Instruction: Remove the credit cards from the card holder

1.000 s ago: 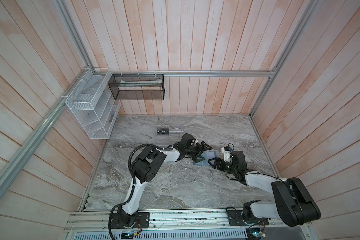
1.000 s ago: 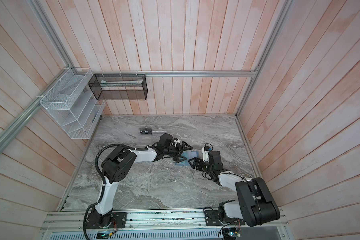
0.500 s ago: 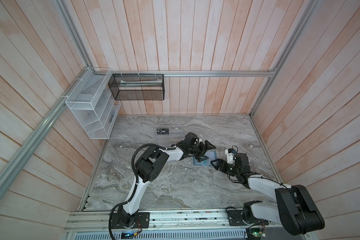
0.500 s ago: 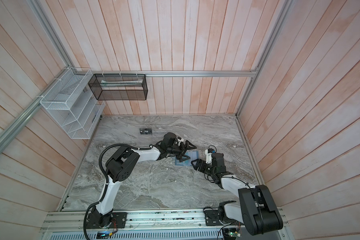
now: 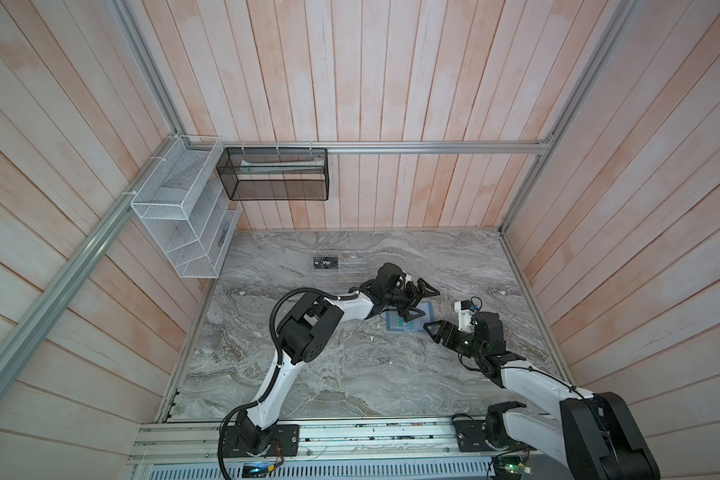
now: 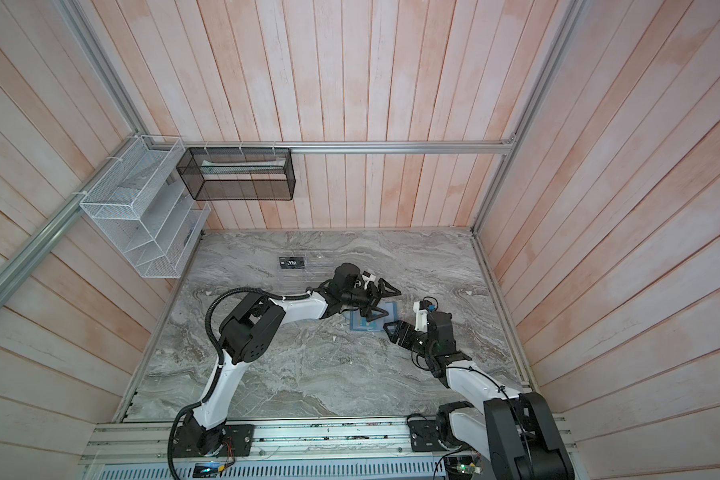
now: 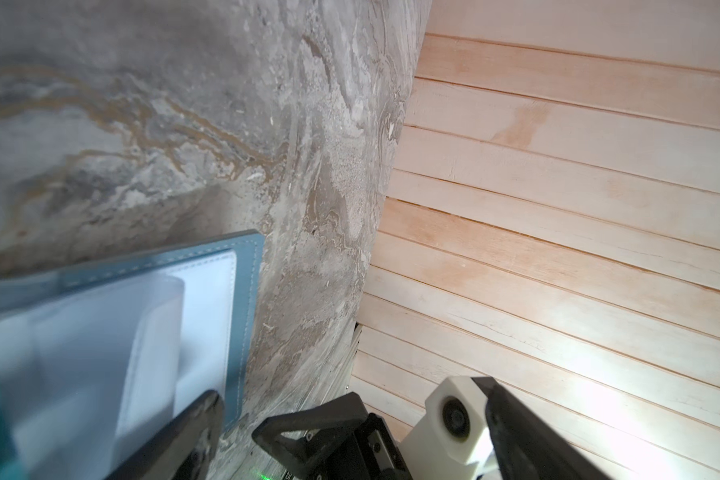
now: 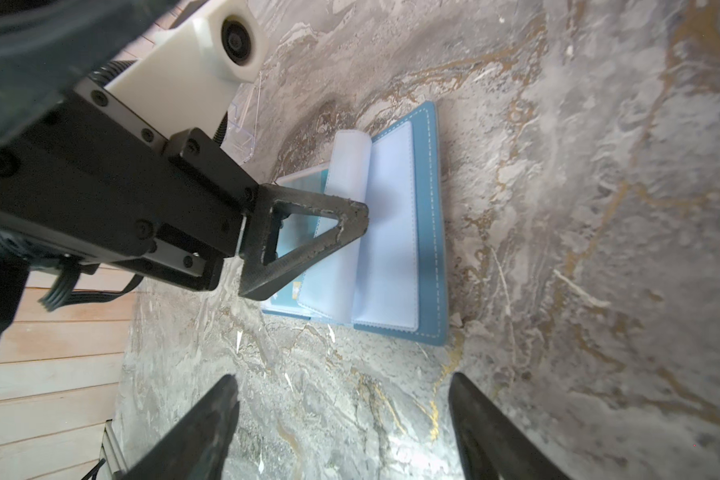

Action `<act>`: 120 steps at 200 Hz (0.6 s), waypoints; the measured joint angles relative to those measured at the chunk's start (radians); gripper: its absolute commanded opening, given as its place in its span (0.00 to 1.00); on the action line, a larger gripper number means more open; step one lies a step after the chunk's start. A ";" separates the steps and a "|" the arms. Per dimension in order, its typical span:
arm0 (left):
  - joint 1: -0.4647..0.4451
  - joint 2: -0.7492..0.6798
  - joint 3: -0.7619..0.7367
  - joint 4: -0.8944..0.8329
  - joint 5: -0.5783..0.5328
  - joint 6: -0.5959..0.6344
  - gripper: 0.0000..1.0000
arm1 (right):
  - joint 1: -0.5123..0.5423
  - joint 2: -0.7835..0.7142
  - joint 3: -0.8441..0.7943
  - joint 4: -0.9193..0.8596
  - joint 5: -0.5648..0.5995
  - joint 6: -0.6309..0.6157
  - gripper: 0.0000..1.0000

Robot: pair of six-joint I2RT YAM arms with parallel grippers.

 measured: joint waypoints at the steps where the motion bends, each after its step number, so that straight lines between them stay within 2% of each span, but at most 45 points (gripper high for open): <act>1: 0.000 0.001 0.001 0.000 0.000 0.000 1.00 | 0.000 -0.001 0.000 0.000 0.000 0.000 0.80; 37: -0.009 0.026 0.039 0.000 0.000 -0.005 1.00 | -0.002 -0.013 0.000 0.000 -0.001 0.003 0.80; 79: -0.014 0.047 0.045 0.000 0.000 -0.016 1.00 | 0.002 0.013 0.000 0.012 -0.012 0.005 0.75; 120: -0.014 0.055 0.045 0.004 0.001 -0.019 1.00 | 0.120 0.026 0.006 -0.017 0.149 -0.022 0.74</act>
